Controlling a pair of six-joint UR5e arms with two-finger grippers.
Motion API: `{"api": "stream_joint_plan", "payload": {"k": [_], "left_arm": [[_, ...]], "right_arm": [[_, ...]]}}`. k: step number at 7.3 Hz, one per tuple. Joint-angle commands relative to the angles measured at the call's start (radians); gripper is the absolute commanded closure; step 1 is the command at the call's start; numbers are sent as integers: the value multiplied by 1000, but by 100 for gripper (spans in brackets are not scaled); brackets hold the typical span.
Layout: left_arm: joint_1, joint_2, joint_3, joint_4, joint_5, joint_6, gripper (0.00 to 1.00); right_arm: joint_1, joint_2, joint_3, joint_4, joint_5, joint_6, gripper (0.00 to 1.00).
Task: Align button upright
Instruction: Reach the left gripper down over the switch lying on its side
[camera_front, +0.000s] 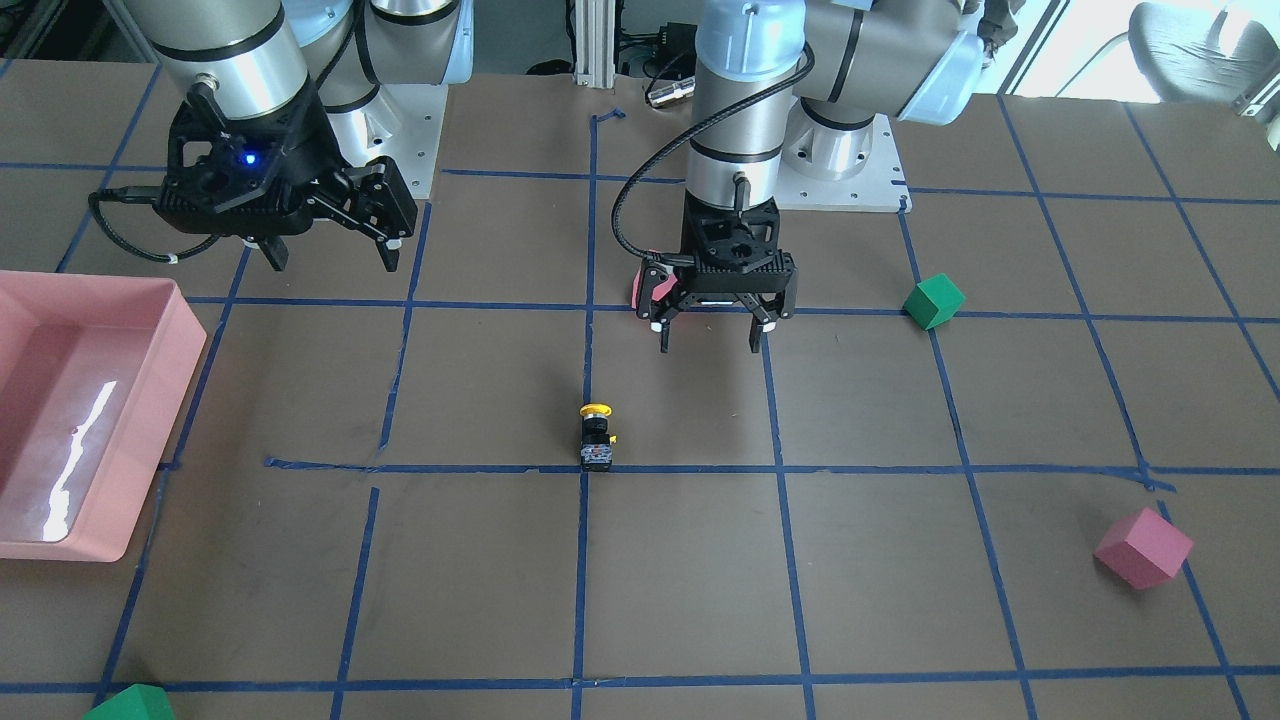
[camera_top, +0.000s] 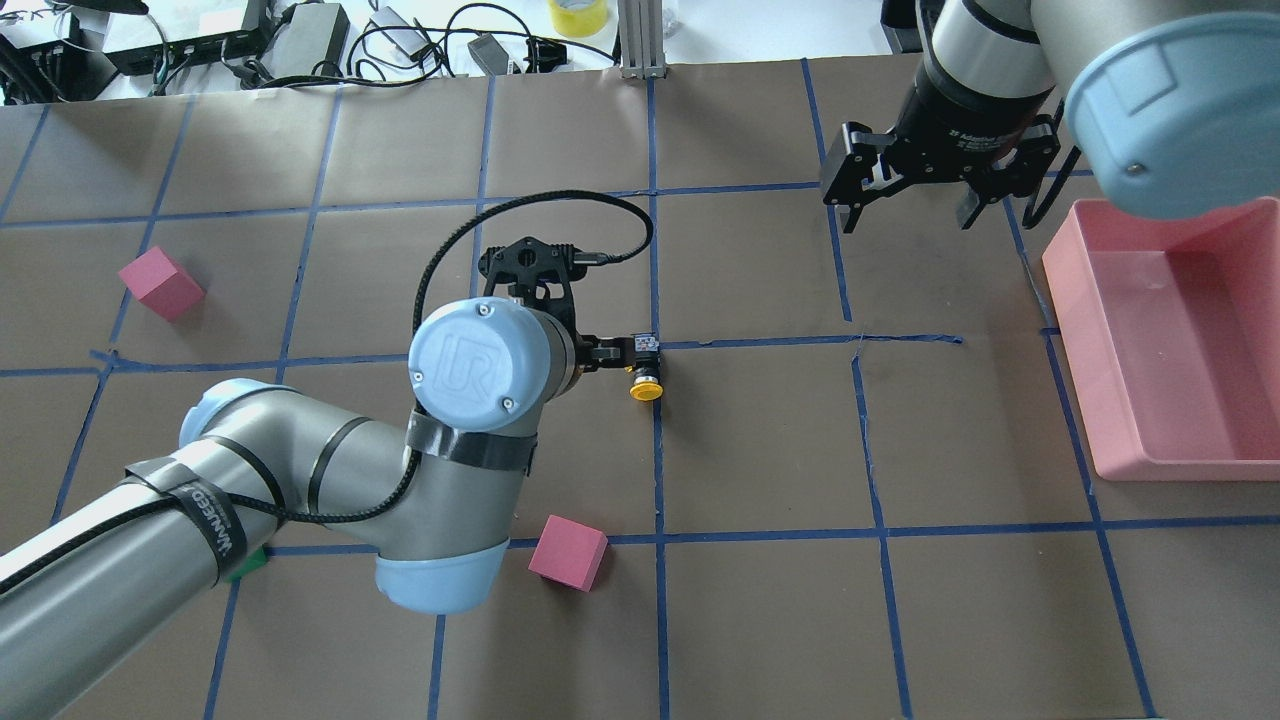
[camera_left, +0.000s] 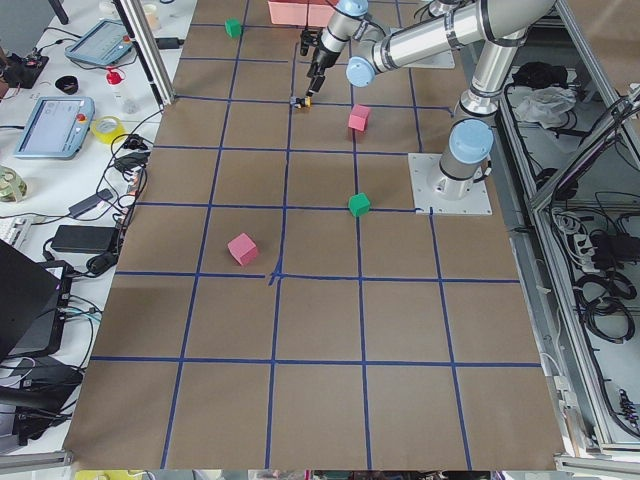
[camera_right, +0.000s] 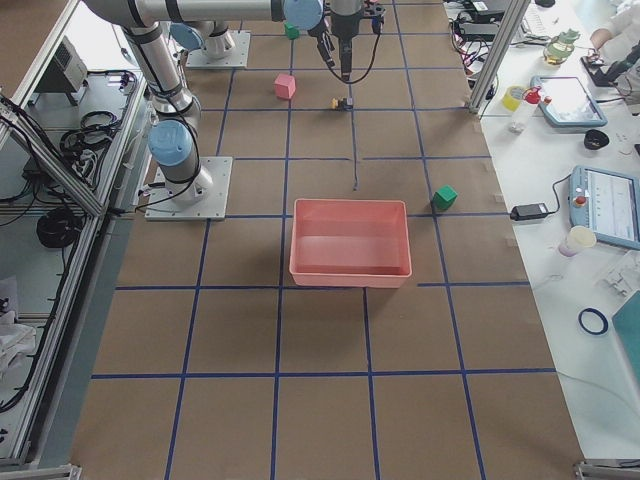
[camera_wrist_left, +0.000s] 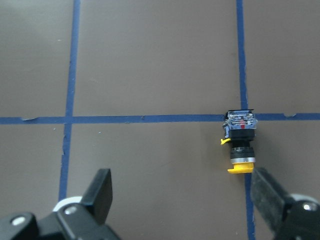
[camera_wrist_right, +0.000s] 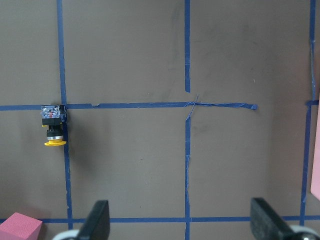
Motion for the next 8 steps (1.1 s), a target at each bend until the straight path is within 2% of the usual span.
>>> {"api": "stream_joint_plan", "payload": {"k": [1, 3, 6, 8], "left_arm": [[-102, -98, -22, 139, 84, -32, 2], [-121, -198, -10, 232, 89, -46, 3], [-119, -296, 47, 260, 75, -97, 10], [-121, -368, 45, 385, 84, -98, 13]], "right_arm": [[1, 2, 1, 0, 0, 0, 0], [0, 3, 4, 0, -5, 0, 0], [-2, 2, 5, 0, -5, -1, 0], [-2, 3, 7, 0, -5, -1, 0]]}}
